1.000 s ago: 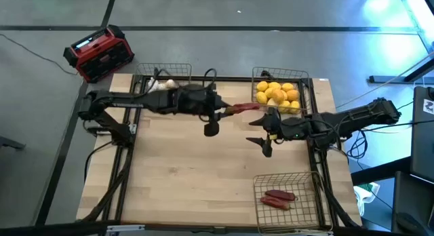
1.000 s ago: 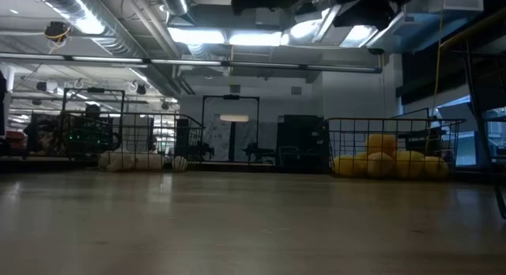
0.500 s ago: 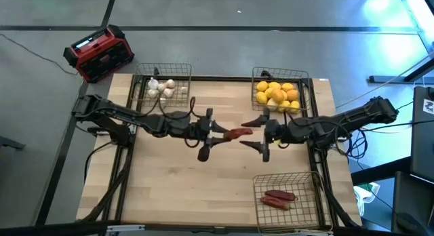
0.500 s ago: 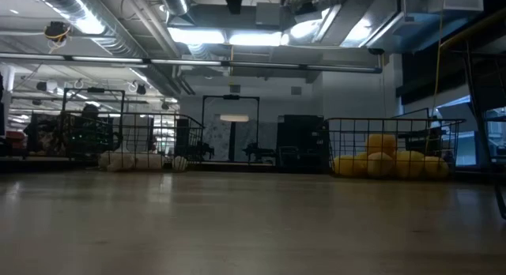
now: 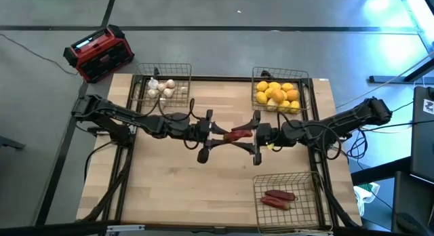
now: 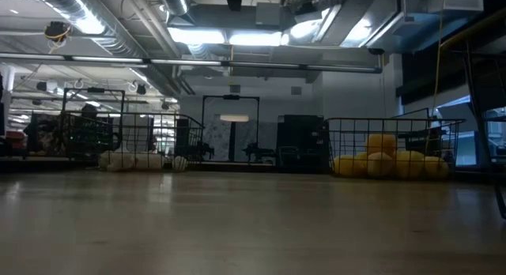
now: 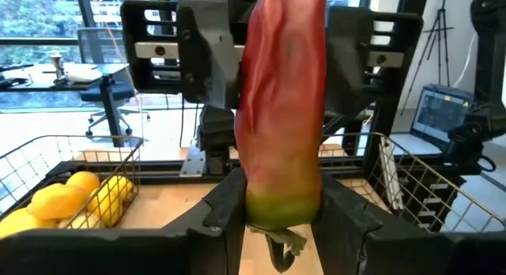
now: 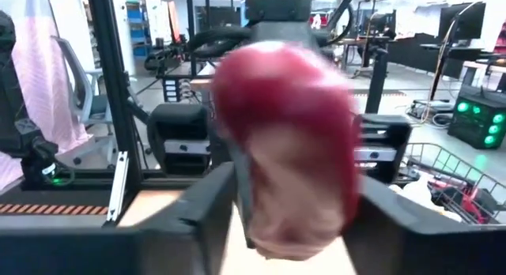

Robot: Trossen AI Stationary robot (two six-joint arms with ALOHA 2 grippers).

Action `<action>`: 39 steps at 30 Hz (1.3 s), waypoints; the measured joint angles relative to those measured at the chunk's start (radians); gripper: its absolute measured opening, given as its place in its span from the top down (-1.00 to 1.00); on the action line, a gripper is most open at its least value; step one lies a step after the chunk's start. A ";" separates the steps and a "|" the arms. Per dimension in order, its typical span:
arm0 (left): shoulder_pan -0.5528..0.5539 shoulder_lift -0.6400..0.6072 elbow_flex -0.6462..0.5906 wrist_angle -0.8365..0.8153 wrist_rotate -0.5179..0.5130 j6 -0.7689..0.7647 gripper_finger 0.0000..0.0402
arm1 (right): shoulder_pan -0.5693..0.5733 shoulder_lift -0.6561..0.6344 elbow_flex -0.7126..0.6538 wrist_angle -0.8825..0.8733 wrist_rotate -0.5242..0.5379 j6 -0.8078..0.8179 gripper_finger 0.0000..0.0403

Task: Sort produce into baskets
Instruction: Put the red chili pepper into the bottom wire basket

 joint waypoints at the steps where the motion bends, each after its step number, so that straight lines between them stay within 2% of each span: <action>1: 0.000 0.000 0.000 0.000 0.003 0.001 0.44 | 0.000 -0.003 0.000 -0.001 0.002 0.000 0.04; 5: 0.000 0.000 0.000 0.001 0.008 0.000 0.39 | 0.000 -0.012 0.000 -0.015 0.001 -0.004 0.57; 6: 0.001 0.000 0.000 0.000 0.008 -0.002 0.36 | 0.000 -0.013 0.000 -0.024 0.000 -0.005 0.65; 12: 0.002 0.001 -0.001 -0.004 0.001 -0.016 0.04 | 0.012 -0.014 0.014 -0.082 -0.016 -0.031 0.66; 17: -0.015 -0.002 0.002 -0.048 0.003 -0.031 -0.18 | 0.080 -0.036 0.156 -0.378 0.023 -0.006 0.64; 22: -0.030 0.001 0.000 -0.132 -0.006 -0.012 -0.22 | 0.158 -0.040 0.327 -0.747 -0.034 0.185 0.57; 26: -0.032 0.000 0.000 -0.196 -0.004 -0.028 -0.22 | 0.216 -0.039 0.380 -0.932 -0.116 0.395 0.61; 29: -0.029 0.000 0.000 -0.202 -0.004 -0.033 -0.22 | 0.267 -0.039 0.382 -1.024 -0.199 0.569 0.60; 35: -0.023 0.000 0.000 -0.201 -0.001 -0.033 -0.22 | 0.370 0.033 0.360 -1.265 -0.210 0.886 0.57; 39: -0.020 0.000 0.000 -0.202 -0.001 -0.052 -0.22 | 0.429 0.076 0.293 -1.308 -0.298 1.047 0.57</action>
